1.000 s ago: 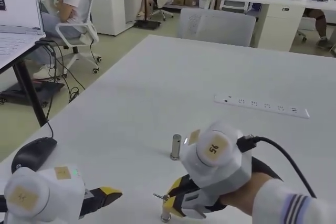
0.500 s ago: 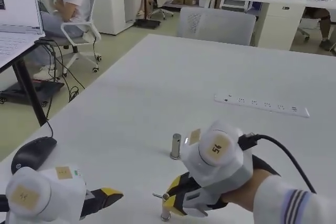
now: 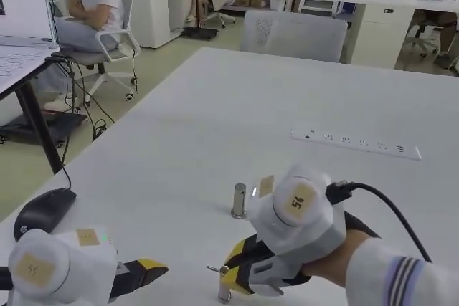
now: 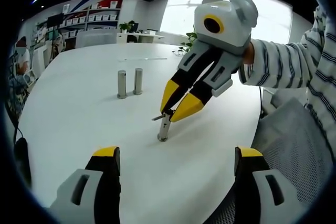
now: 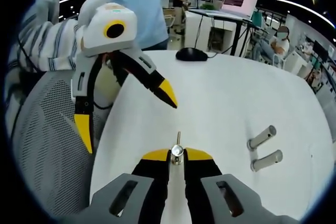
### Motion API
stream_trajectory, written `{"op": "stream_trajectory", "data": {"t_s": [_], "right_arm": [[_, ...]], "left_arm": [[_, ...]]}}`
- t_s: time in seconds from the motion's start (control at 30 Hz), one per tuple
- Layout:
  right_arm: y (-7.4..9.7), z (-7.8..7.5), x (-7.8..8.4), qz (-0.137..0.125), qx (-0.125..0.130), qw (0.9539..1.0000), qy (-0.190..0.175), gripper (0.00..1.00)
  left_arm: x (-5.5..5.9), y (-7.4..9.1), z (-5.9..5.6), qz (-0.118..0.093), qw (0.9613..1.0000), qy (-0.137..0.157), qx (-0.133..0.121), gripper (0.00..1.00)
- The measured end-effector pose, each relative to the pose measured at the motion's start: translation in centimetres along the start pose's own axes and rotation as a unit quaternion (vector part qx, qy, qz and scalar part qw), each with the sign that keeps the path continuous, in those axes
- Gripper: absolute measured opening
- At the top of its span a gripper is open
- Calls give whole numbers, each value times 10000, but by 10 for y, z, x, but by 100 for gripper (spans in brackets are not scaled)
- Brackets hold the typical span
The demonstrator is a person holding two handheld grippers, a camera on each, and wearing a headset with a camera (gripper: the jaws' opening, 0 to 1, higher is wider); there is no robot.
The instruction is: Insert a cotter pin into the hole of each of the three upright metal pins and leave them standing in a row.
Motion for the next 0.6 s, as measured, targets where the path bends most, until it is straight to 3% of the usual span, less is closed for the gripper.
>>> {"op": "stream_trajectory", "data": {"t_s": [0.6], "right_arm": [[0,2,1,-24,4,10000,42,17]], "left_arm": [[-1,1,-2,12,10000,23,50,91]]}}
Point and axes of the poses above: the centre of the closed fingertips' face, and the gripper's own axes: y roughly backward along the fingers, z roughly to its left, x roughly out of its underside, the point moved 10 cm from there along y, roughly backward along the fingers, and after that the axes turned 10 degrees about -x, right-handed, at the moved point
